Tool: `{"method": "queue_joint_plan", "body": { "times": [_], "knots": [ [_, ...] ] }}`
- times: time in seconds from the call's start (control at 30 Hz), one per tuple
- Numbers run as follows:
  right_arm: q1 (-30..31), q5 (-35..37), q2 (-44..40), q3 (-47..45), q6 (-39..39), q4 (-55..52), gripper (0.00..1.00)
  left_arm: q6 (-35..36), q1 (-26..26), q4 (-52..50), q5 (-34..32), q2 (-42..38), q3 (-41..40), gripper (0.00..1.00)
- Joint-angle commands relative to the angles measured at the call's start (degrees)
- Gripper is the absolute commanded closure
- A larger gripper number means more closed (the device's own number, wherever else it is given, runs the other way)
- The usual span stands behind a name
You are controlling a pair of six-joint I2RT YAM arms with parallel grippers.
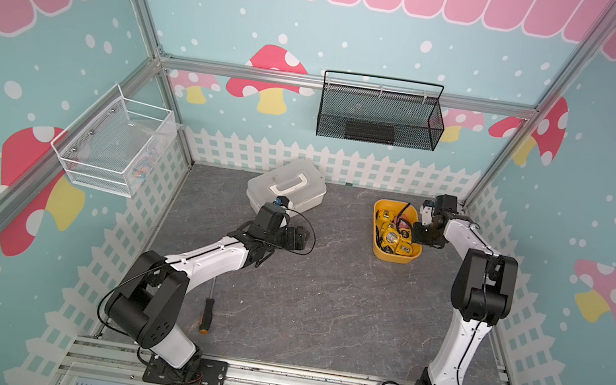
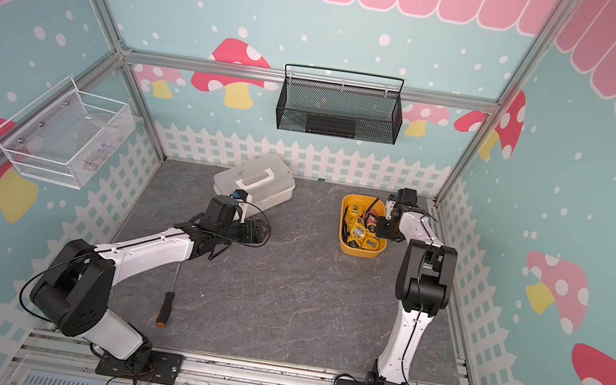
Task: Take the tape measure out of the storage box
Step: Move the storage box to the center of the board.
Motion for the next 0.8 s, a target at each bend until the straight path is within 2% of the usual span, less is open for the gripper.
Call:
{"method": "queue_joint_plan", "body": {
  "times": [0.0, 0.27, 0.37, 0.77],
  "knots": [
    [1.25, -2.87, -2.47, -3.73, -0.12, -2.26, 1.0, -1.26, -0.54, 0.06, -0.48, -1.54, 0.5, 0.15],
    [5.89, -5.4, -9.95, -12.14, 3.67, -3.09, 1.0, -1.91, -1.33, 0.09, -1.37, -1.43, 0.66, 0.15],
    [9.78, -5.28, -13.64, -15.53, 6.08, -3.13, 1.0, -1.68, -1.33, -0.22, -2.14, -1.87, 0.76, 0.15],
    [22.94, -4.84, -21.16, -26.1, 22.28, -3.23, 1.0, -2.58, -1.33, -0.05, -4.19, -4.0, -2.4, 0.14]
  ]
}}
